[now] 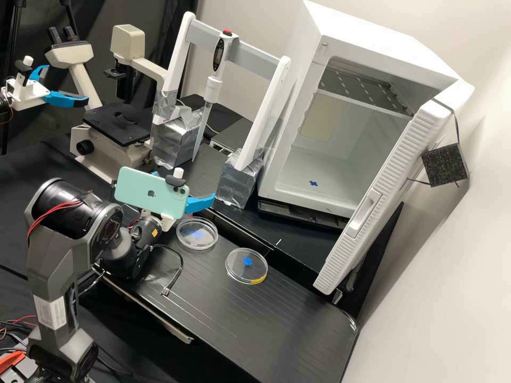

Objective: Open the bottle

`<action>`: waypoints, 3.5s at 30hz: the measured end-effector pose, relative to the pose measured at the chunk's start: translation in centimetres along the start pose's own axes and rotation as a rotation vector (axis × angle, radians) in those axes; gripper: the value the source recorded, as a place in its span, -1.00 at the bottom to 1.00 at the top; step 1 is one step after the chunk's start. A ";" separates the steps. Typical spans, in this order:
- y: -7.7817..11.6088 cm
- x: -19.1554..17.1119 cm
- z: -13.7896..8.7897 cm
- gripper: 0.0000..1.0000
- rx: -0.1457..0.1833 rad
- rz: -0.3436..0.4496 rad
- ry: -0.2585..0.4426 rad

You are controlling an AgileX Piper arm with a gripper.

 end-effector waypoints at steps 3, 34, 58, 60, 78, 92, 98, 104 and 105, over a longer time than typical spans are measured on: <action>0.1 0.1 -0.1 -1.00 0.000 0.003 0.003; -0.3 0.2 -0.1 -1.00 0.000 -0.014 0.005; -0.4 0.2 -0.1 -1.00 -0.003 -0.018 0.009; -0.4 0.2 -0.2 -1.00 -0.005 -0.021 0.012; -0.5 0.2 -0.2 -1.00 -0.004 -0.028 0.019; 1.2 -0.3 -0.8 -1.00 0.003 0.017 0.060; 2.6 -1.3 -1.2 -1.00 0.038 0.060 0.096; 2.6 -4.0 -1.3 -1.00 0.077 0.071 0.150; 2.4 -4.4 -1.3 -1.00 0.081 0.062 0.154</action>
